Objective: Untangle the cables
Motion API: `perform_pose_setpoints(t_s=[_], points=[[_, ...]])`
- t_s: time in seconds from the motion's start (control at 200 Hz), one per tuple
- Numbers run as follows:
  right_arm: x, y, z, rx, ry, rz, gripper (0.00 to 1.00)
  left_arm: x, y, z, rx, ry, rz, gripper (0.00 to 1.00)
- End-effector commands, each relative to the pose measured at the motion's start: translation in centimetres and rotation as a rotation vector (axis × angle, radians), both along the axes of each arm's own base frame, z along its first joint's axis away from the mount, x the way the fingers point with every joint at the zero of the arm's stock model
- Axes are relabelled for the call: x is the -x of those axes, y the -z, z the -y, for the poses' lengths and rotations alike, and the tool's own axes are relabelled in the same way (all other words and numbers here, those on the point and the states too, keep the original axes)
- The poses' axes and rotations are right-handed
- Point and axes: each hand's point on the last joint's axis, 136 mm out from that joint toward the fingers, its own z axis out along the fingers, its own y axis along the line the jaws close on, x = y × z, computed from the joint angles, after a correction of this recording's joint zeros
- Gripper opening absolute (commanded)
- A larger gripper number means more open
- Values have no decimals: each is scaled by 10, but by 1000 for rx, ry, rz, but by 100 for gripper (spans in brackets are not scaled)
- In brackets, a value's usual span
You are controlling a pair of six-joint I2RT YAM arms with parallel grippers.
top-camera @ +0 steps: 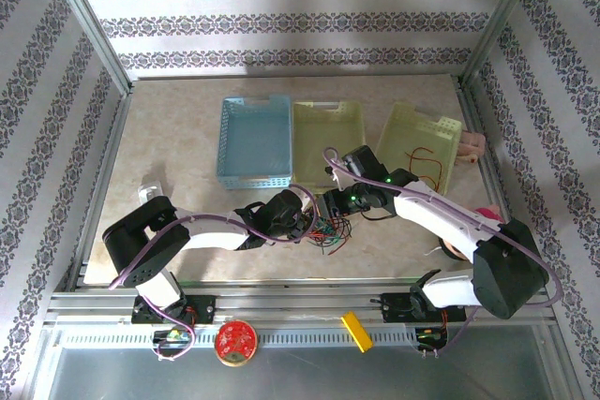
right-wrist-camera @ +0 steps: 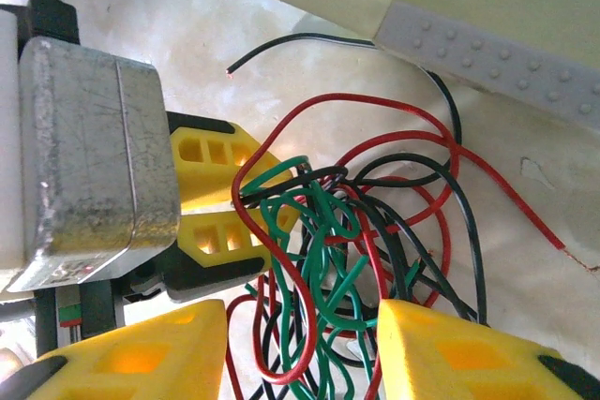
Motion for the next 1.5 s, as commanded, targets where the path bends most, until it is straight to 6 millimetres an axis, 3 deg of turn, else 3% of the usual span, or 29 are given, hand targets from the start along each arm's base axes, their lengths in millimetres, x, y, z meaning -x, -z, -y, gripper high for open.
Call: perform_pose_setpoints(t_s=[0.0, 0.175, 0.32, 0.575, 0.68, 0.79, 0.934, 1.089, 1.299, 1.499], points=[[12, 2, -3, -8, -44, -24, 45, 4, -9, 8, 25, 29, 32, 21], [14, 17, -3, 25, -57, -59, 45, 3, -8, 8, 23, 26, 32, 22], [18, 26, -7, 30, -84, -95, 40, 3, -10, 7, 22, 23, 35, 23], [17, 26, -5, 39, -79, -78, 10, 3, -10, 7, 22, 20, 36, 24], [12, 20, 1, 37, -45, -45, 4, 3, -12, 7, 26, 24, 40, 25], [4, 9, 6, 6, 0, -17, 2, 3, -15, 7, 27, 24, 43, 30], [-6, -9, 12, -45, 48, 22, 2, 6, -24, 5, 34, 37, 53, 54], [-10, -21, 14, -89, 66, 32, 2, 11, -41, 2, 53, 71, 89, 62], [-9, -21, 11, -111, 61, 14, 1, 10, -60, 6, 95, 97, 138, 63], [-15, -45, 14, -150, 92, 91, 1, 1, -54, 11, 86, 78, 142, 62]])
